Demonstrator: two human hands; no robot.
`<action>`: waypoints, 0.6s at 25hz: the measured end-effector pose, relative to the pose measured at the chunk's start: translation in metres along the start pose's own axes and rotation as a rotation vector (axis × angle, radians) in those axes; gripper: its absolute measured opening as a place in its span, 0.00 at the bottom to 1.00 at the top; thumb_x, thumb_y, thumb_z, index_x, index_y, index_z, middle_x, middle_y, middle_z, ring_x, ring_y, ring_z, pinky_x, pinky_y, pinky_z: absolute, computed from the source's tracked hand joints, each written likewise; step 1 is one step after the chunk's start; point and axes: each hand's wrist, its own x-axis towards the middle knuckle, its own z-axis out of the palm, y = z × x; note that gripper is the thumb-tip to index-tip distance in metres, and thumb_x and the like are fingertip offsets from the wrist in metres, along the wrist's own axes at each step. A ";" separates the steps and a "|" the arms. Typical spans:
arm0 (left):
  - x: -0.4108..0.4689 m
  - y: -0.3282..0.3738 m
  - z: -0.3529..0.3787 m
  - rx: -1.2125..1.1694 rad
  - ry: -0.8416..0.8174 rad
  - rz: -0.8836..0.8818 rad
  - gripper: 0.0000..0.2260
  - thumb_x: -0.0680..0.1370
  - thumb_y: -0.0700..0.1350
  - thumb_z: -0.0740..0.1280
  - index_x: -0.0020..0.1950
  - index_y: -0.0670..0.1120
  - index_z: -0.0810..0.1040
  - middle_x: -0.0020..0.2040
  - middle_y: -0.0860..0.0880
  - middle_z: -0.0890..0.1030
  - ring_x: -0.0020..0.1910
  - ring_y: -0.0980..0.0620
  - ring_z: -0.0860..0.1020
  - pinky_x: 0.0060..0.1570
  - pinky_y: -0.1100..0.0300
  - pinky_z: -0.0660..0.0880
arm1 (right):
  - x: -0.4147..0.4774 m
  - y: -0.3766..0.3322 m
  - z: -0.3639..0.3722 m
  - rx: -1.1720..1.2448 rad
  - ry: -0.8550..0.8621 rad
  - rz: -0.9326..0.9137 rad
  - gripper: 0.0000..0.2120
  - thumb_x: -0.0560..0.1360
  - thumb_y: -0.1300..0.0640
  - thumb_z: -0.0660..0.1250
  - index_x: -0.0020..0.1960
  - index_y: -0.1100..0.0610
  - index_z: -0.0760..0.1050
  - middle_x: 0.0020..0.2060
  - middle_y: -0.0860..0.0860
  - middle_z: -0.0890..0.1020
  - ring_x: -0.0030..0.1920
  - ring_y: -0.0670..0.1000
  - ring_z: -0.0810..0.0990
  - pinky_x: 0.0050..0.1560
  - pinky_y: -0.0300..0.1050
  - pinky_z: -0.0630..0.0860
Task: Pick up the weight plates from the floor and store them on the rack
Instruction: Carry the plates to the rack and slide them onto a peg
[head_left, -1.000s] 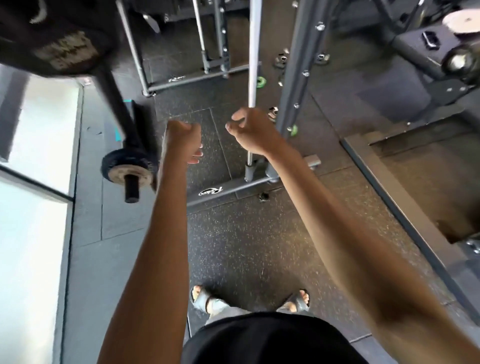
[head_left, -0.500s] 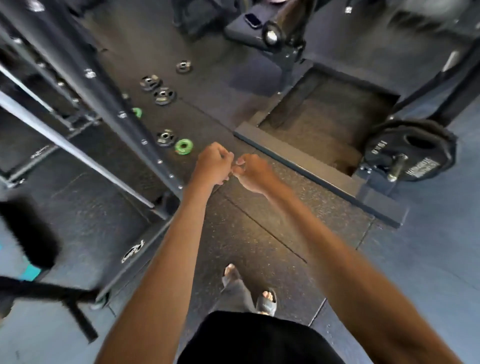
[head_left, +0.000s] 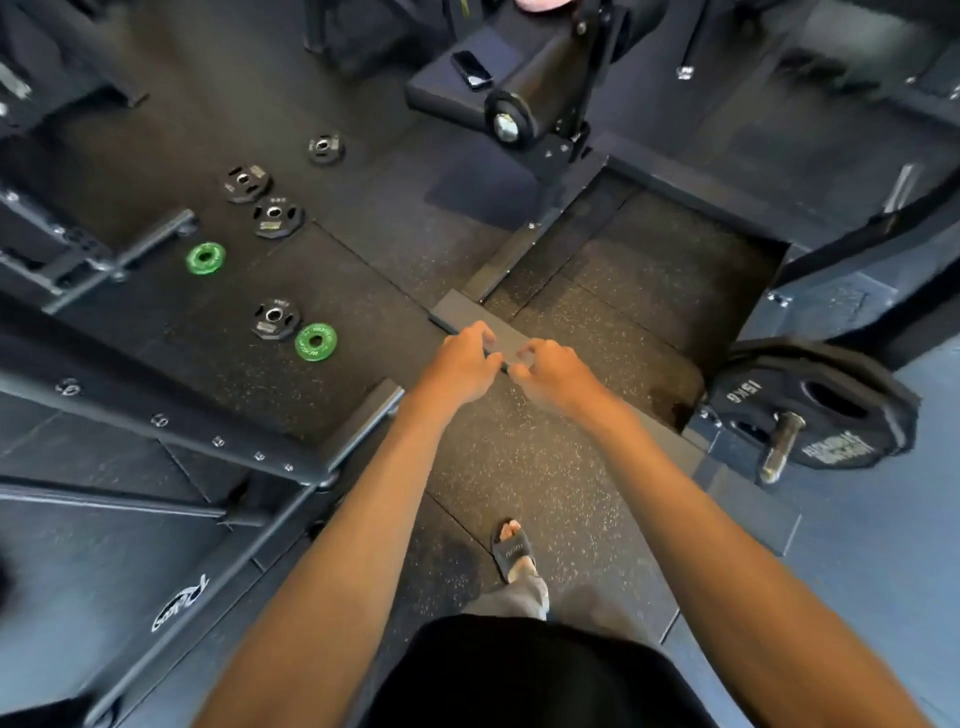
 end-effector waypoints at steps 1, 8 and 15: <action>0.020 0.000 -0.007 0.017 0.003 -0.027 0.12 0.81 0.48 0.63 0.63 0.46 0.73 0.59 0.44 0.77 0.57 0.45 0.76 0.52 0.53 0.72 | 0.026 -0.003 -0.006 -0.002 -0.022 -0.017 0.17 0.81 0.54 0.60 0.65 0.62 0.73 0.61 0.60 0.79 0.61 0.60 0.77 0.58 0.55 0.76; 0.178 -0.031 -0.056 0.090 -0.109 -0.254 0.14 0.80 0.49 0.65 0.63 0.44 0.74 0.63 0.42 0.77 0.63 0.42 0.75 0.58 0.51 0.73 | 0.227 -0.044 -0.012 -0.122 -0.271 -0.168 0.10 0.81 0.55 0.61 0.42 0.58 0.70 0.39 0.55 0.76 0.47 0.58 0.77 0.41 0.48 0.71; 0.330 -0.081 -0.116 -0.233 0.021 -0.503 0.07 0.80 0.43 0.62 0.54 0.43 0.77 0.51 0.39 0.83 0.51 0.41 0.83 0.51 0.48 0.79 | 0.428 -0.096 0.003 -0.272 -0.437 -0.240 0.14 0.81 0.54 0.60 0.57 0.65 0.76 0.57 0.64 0.80 0.59 0.63 0.79 0.53 0.50 0.74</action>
